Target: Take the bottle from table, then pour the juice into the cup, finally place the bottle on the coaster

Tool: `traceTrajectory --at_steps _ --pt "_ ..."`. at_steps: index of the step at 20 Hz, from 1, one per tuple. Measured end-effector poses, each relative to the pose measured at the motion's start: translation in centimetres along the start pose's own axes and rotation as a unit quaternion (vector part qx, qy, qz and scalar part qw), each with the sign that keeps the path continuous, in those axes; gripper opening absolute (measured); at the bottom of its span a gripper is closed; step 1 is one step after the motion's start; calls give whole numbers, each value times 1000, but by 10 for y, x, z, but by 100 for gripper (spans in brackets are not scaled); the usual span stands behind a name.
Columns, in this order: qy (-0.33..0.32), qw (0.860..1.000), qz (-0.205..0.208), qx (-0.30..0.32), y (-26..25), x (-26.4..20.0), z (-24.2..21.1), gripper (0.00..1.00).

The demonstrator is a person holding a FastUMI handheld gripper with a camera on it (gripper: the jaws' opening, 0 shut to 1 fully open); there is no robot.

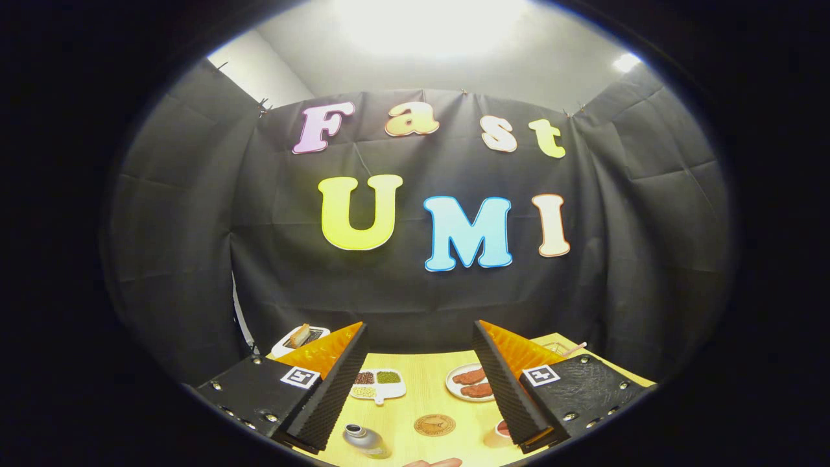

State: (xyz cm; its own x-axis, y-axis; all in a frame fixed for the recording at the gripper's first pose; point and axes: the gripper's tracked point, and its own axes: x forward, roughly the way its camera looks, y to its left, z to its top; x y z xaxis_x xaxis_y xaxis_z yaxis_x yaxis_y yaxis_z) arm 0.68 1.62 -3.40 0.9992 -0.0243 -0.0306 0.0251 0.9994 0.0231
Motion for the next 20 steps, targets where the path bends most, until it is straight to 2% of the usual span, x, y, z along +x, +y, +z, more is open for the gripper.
traceTrajectory --at_steps 6,9,13,20 --pt "0 1000 -3 -10 10 1 -31 98" --pt "1 1000 -5 -15 20 0 -64 98" --pt "15 1000 23 0 47 10 -120 98" --pt "17 999 24 -43 71 14 -177 98"
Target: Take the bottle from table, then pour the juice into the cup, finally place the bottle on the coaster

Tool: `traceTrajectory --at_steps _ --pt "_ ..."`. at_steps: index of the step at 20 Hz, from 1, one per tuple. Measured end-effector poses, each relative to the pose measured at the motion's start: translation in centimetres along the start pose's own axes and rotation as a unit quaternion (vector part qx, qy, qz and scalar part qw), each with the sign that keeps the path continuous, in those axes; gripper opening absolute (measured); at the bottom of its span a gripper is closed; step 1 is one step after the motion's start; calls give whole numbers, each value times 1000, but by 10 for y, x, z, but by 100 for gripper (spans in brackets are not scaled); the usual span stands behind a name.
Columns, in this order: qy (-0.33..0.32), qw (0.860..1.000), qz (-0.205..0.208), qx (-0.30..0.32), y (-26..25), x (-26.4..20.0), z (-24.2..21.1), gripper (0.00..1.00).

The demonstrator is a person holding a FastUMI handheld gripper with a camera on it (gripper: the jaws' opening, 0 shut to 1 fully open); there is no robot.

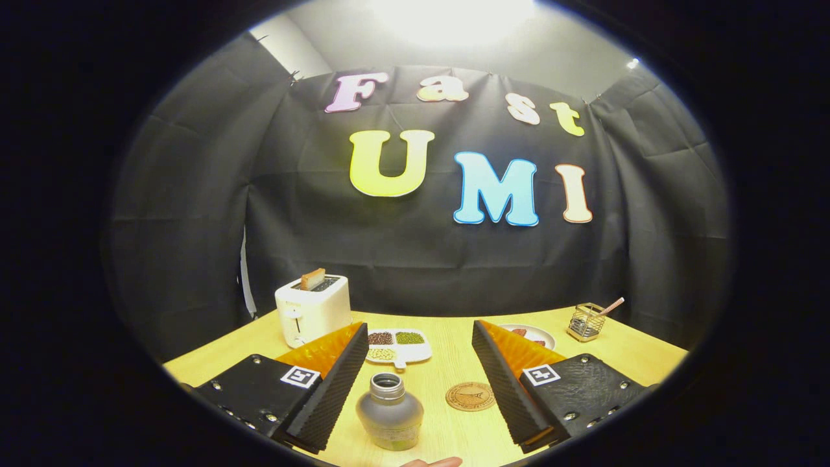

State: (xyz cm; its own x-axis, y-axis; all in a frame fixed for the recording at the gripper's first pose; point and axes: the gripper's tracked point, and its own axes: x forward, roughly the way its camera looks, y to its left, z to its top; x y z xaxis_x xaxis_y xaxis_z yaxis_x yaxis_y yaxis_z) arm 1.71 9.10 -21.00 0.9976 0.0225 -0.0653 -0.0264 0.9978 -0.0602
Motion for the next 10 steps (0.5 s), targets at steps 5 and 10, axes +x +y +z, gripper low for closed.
traceTrajectory --at_steps 5,10 --pt "0 1000 4 -5 15 6 -40 98" --pt "11 1000 23 -2 21 10 -80 96"
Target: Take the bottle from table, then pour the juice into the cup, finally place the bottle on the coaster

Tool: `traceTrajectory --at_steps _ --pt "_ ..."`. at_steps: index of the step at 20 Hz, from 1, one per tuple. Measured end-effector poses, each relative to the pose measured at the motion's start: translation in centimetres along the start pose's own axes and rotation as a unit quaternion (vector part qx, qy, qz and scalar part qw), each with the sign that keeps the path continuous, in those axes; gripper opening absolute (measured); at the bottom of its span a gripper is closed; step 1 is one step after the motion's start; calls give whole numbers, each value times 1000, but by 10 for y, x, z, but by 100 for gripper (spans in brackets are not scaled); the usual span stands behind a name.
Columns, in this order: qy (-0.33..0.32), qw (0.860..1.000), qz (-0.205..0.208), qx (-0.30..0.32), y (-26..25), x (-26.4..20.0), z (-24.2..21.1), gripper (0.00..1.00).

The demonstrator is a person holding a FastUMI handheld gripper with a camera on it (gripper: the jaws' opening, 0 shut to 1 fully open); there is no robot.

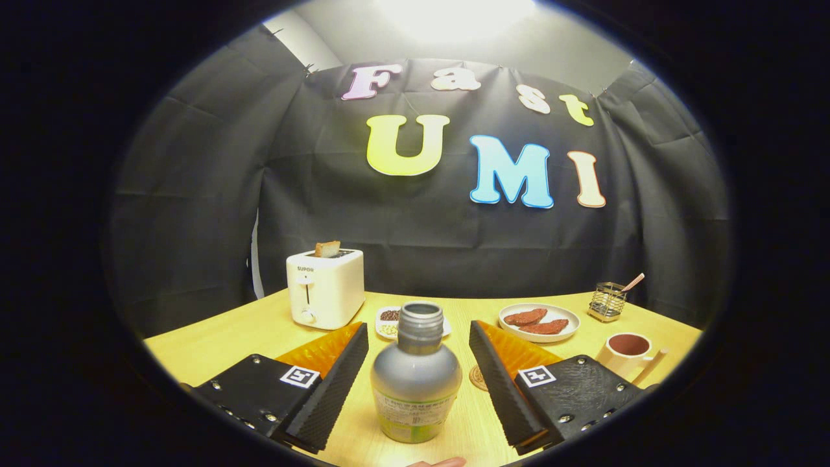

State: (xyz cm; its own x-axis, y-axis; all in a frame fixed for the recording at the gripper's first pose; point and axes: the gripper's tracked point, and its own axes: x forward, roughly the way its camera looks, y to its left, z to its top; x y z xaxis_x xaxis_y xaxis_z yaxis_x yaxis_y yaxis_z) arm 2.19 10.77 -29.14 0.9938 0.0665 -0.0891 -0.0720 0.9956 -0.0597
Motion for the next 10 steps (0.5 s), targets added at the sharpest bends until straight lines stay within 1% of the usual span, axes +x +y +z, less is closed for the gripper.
traceTrajectory --at_steps 1,7,9,10 --pt "3 1000 -3 -2 -3 1 -7 96" --pt "15 1000 11 6 3 6 -32 95" --pt "14 1000 11 9 5 4 -36 90" --pt "13 1000 9 11 4 3 -35 86"
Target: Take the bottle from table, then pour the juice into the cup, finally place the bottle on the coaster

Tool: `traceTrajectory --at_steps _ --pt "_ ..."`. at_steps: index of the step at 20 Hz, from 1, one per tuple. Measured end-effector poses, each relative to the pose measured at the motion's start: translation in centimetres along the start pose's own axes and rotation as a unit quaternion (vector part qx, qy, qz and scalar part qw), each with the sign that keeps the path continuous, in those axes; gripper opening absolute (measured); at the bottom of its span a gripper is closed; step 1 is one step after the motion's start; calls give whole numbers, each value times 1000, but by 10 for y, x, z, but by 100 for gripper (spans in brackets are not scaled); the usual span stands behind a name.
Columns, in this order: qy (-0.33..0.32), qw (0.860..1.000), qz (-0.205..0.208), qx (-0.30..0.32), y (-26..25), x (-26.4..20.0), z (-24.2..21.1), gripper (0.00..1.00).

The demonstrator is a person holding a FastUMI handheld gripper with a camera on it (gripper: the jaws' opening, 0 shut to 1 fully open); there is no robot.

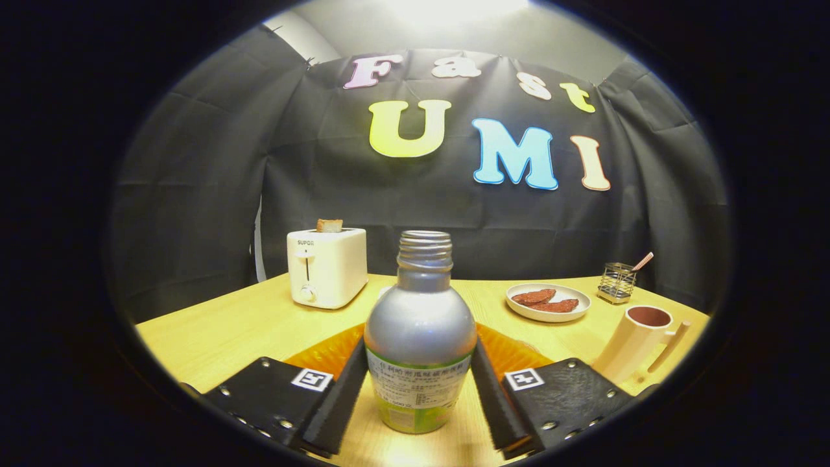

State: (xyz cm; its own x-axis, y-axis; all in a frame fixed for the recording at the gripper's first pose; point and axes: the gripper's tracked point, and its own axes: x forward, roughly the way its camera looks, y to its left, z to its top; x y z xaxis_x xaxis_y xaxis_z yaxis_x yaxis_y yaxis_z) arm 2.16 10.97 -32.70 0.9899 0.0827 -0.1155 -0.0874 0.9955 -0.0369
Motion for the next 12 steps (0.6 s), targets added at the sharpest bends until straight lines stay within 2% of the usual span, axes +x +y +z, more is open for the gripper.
traceTrajectory --at_steps 1,4,7,12 --pt "0 1000 0 3 -1 1 0 81" --pt "0 1000 -5 22 -9 -4 3 76" --pt "-8 998 -4 60 -22 -4 22 76" --pt "-1 980 20 198 -46 -2 38 76"
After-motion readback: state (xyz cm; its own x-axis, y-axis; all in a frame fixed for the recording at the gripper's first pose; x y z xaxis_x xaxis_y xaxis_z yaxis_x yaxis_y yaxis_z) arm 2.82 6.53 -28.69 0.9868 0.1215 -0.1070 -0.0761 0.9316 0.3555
